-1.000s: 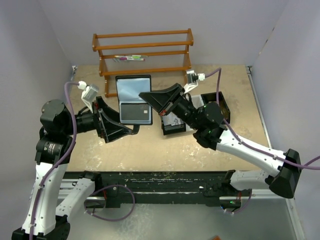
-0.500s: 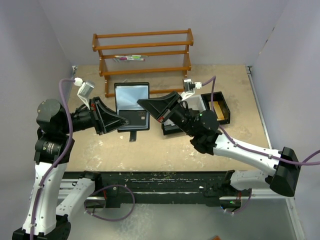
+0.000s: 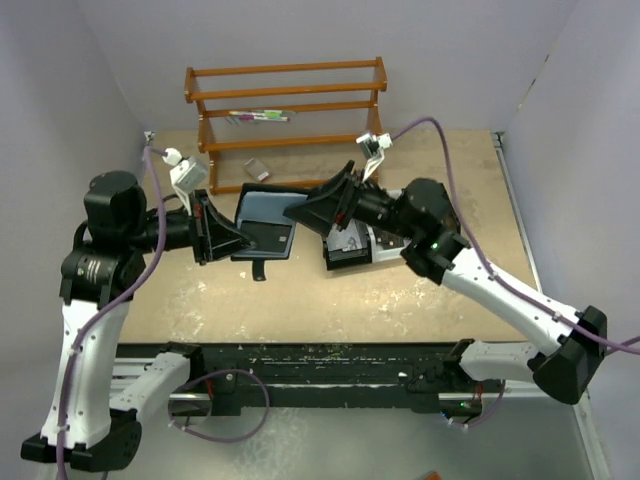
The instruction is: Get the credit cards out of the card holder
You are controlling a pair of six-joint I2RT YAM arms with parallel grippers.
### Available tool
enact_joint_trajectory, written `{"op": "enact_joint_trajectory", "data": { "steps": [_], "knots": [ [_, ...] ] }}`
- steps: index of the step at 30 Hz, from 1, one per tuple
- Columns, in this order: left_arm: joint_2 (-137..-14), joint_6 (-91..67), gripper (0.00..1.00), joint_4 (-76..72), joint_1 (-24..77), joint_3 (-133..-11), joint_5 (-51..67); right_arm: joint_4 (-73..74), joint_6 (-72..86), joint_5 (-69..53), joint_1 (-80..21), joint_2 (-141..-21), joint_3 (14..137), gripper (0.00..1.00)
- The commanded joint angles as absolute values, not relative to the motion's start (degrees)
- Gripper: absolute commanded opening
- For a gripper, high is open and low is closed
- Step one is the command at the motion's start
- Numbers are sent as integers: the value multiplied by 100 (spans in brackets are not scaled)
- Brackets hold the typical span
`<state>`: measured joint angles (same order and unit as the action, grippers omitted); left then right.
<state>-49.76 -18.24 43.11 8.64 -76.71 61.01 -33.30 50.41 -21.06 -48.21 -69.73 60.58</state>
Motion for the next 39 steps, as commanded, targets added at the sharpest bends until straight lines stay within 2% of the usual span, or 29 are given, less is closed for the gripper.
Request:
{"op": "enact_joint_trajectory", "data": {
  "steps": [1, 4, 7, 12, 18, 23, 31, 39],
  "knots": [
    [-5647, 479, 0, 6470, 826, -8366, 6109, -720, 3179, -3819, -4479, -6957, 7237, 81],
    [-5907, 1082, 0, 7097, 826, -8560, 6214, 693, 2229, -3570, -4482, -7208, 7940, 82],
    [-5942, 1191, 0, 7201, 825, -8607, 6456, 1286, 1791, -3429, -4483, -7352, 8303, 85],
    [-6080, 1222, 0, 7350, 822, -8755, 6484, 1335, 1538, -3395, -4483, -7390, 8410, 90],
    [-6254, 991, 0, 7346, 826, -8765, 5619, 1307, 1179, -2942, -4822, -7421, 8349, 100],
    [-6495, 794, 0, 7346, 826, -8809, 4675, 1136, 708, -1466, -5695, -7564, 8398, 100],
    [-6766, 797, 0, 7469, 826, -8993, 4516, 629, 619, -1765, -5836, -7696, 8242, 100],
    [-6827, 744, 0, 7482, 826, -8973, 4675, 604, -281, 985, -6927, -8038, 8304, 100]
  ]
}}
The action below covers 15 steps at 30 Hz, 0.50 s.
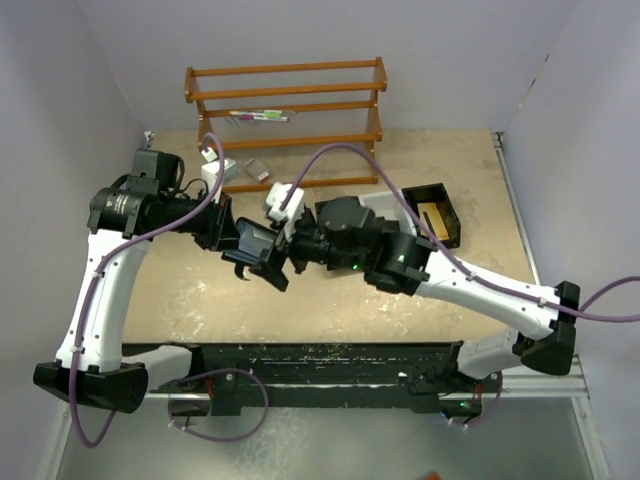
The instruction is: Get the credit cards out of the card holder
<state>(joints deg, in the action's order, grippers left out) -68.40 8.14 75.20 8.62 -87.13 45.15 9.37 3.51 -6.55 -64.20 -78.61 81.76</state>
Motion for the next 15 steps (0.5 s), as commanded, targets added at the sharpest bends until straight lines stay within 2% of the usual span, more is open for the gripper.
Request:
{"op": "enact_joint_trajectory", "data": {
  "steps": [1, 6, 15],
  "knots": [
    [-6821, 747, 0, 7483, 826, -8973, 4683, 576, -411, 1462, -7035, -8089, 8293, 100],
    [-6787, 740, 0, 7497, 826, -8965, 4739, 357, -849, 2675, -7387, -8262, 8317, 97],
    [-6724, 806, 0, 7528, 826, -8965, 4986, 200, -1007, 3384, -7453, -8301, 8452, 67]
  ]
}}
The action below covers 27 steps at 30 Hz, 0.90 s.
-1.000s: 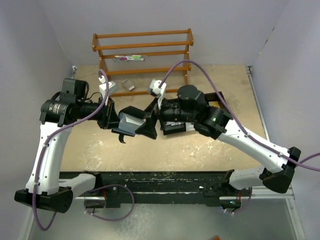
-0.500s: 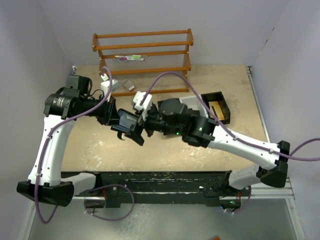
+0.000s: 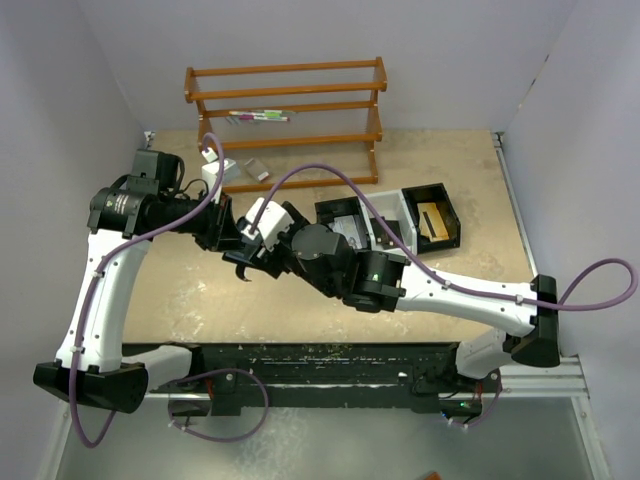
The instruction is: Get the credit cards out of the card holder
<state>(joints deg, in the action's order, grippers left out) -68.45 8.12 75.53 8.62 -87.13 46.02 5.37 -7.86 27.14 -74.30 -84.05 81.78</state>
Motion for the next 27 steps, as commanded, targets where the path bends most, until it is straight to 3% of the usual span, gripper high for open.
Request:
{"op": "enact_joint_trajectory", "data": {
  "steps": [1, 6, 16, 27],
  "knots": [
    [-6715, 815, 0, 7544, 822, -8971, 5041, 232, -1042, 3443, -7453, -8325, 8466, 64],
    [-6709, 879, 0, 7615, 826, -9004, 5218, 570, -1128, 3835, -7449, -8432, 8550, 63],
    [-6687, 983, 0, 7732, 826, -9026, 5592, 1082, -1247, 2895, -7320, -8017, 8674, 69],
    [-6695, 1107, 0, 7833, 835, -9009, 5927, 1281, -1001, 2101, -6988, -7638, 8765, 68]
  ]
}}
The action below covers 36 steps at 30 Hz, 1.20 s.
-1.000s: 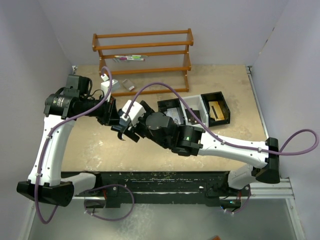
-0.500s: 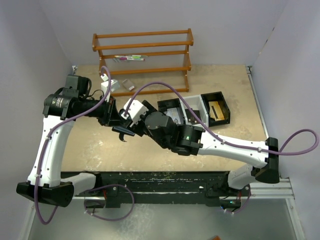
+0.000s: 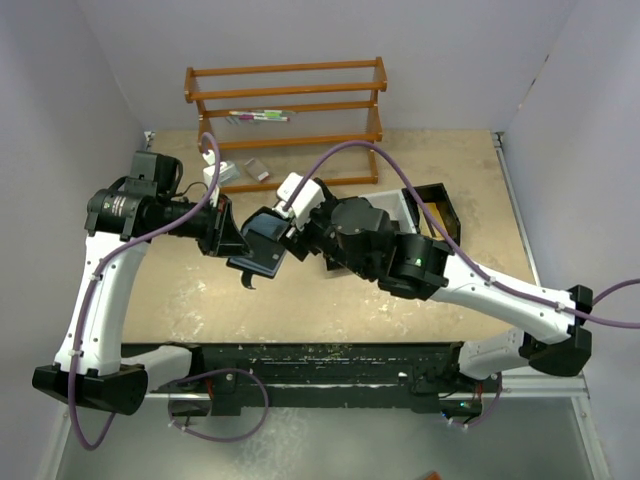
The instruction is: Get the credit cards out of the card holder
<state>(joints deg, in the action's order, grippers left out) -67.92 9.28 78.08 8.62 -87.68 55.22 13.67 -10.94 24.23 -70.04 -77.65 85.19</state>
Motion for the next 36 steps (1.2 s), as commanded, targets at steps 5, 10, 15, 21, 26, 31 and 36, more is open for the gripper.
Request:
{"op": "enact_joint_trajectory", "data": {
  "steps": [5, 10, 15, 21, 26, 31, 36],
  "knots": [
    [-6687, 1150, 0, 7866, 835, -9005, 6018, 1334, -872, 1737, -6939, -7648, 8794, 67],
    [-6680, 1235, 0, 7892, 835, -9018, 6166, 1785, -825, 1113, -6935, -7909, 9018, 63],
    [-6618, 1358, 0, 7906, 863, -9038, 6332, 2057, -755, 841, -6872, -8079, 9241, 54],
    [-6548, 1539, 0, 7934, 974, -9136, 6440, 2052, -542, 500, -6586, -7837, 9357, 25],
    [-6375, 1772, 23, 7729, 970, -9182, 6354, 1872, -119, 21, -6355, -7603, 9347, 0],
    [-5782, 1116, 65, 6522, 966, -8806, 5991, 1364, 482, -319, -6280, -7425, 9165, 0],
    [-5179, 107, 74, 5102, 967, -8143, 5874, 160, 1541, -521, -6258, -7110, 8520, 0]
  ]
}}
